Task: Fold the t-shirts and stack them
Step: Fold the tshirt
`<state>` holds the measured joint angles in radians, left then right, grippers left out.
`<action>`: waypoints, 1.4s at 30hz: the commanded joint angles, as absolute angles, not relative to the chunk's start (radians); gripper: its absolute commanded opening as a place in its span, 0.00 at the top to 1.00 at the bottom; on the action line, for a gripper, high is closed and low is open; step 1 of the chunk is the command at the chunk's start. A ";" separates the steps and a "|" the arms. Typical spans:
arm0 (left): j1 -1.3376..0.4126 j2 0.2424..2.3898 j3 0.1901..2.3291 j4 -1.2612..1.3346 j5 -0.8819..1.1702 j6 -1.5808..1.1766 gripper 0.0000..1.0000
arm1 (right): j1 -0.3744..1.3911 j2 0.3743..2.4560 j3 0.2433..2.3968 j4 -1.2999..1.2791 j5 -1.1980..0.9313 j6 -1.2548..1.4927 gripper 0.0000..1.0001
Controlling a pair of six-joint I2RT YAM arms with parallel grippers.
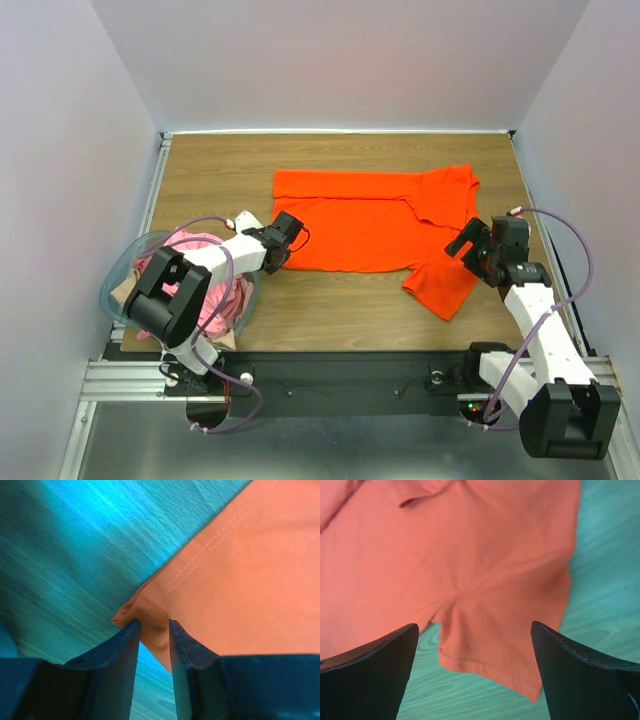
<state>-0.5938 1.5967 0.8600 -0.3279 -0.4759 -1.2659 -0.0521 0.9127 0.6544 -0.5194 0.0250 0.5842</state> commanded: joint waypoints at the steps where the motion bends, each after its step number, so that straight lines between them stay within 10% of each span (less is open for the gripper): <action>1: -0.589 1.618 0.853 -0.399 -0.479 -1.282 0.73 | -0.057 0.867 0.643 -0.597 0.101 0.647 0.00; 5: -0.589 1.592 0.836 -0.393 -0.471 -1.278 1.00 | -0.057 0.861 0.611 -0.635 0.061 0.667 0.00; 31: -0.597 1.459 0.784 -0.333 -0.445 -1.227 1.00 | -0.025 0.814 0.425 -0.813 -0.078 0.792 0.05; 42: -0.597 1.440 0.764 -0.325 -0.446 -1.227 1.00 | -0.023 0.856 0.353 -0.658 -0.106 0.807 0.44</action>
